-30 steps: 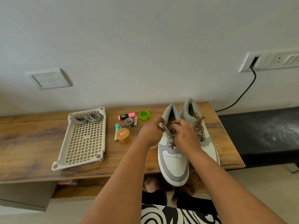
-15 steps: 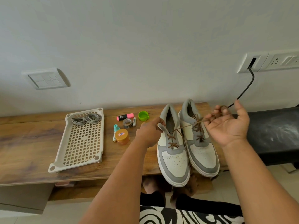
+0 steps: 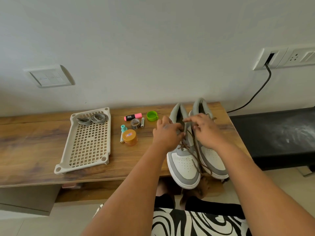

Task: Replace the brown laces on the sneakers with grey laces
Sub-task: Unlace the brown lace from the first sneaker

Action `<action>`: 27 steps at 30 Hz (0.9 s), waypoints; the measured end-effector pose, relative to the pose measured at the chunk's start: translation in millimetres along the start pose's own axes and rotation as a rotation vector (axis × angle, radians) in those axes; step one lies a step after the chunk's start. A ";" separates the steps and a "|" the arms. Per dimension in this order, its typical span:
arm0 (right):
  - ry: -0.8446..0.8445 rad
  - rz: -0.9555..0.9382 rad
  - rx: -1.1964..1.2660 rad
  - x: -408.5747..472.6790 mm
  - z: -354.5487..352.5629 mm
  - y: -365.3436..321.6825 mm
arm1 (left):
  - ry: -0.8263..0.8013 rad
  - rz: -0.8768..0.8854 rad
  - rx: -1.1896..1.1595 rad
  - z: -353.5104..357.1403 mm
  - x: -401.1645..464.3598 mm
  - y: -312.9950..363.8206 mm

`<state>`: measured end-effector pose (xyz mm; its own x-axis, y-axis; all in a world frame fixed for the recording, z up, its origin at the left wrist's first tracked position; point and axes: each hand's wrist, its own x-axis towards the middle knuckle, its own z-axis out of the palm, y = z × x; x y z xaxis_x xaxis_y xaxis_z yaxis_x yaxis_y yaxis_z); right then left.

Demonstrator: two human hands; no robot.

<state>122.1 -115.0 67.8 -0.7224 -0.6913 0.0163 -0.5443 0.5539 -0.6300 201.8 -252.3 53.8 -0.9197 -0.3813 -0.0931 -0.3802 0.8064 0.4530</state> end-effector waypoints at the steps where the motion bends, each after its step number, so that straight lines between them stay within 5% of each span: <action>1: -0.020 -0.017 -0.020 2.3 6.7 3.8 | -0.021 -0.025 -0.093 0.4 0.0 1.0; 5: 0.065 -0.044 -0.030 3.6 20.8 13.2 | -0.137 -0.102 -0.396 -3.5 0.0 0.6; 8: 0.103 -0.027 -0.001 5.1 21.0 16.1 | -0.235 -0.201 -0.849 -11.3 -3.7 1.1; 12: 0.104 0.035 0.090 1.8 24.4 18.7 | 0.082 -0.367 -1.735 -33.3 -9.1 -1.3; 14: 0.110 0.041 0.115 1.1 24.3 18.5 | 0.257 -0.441 -1.844 -43.1 -10.3 -4.0; 16: 0.113 0.053 0.126 1.0 22.8 18.0 | 0.408 -0.517 -1.575 -46.6 -8.9 -10.1; 18: 0.108 0.071 0.142 0.1 22.6 18.4 | 0.477 -0.506 -0.968 -40.5 -4.8 -20.3; 21: 0.092 0.066 0.126 0.1 22.3 17.3 | 0.279 -0.335 -0.063 -26.1 -2.6 -28.2; 24: 0.082 0.032 0.082 -1.2 24.3 13.1 | 0.084 -0.344 0.010 -18.3 -0.1 -20.2; 27: 0.099 -0.015 0.058 -7.0 28.7 6.0 | 0.124 -0.358 -0.092 -13.2 6.5 -17.4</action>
<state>136.1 -120.2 41.7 -0.7548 -0.6482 0.1007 -0.5315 0.5145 -0.6729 203.7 -274.8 57.0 -0.7098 -0.6872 -0.1545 -0.6592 0.5709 0.4894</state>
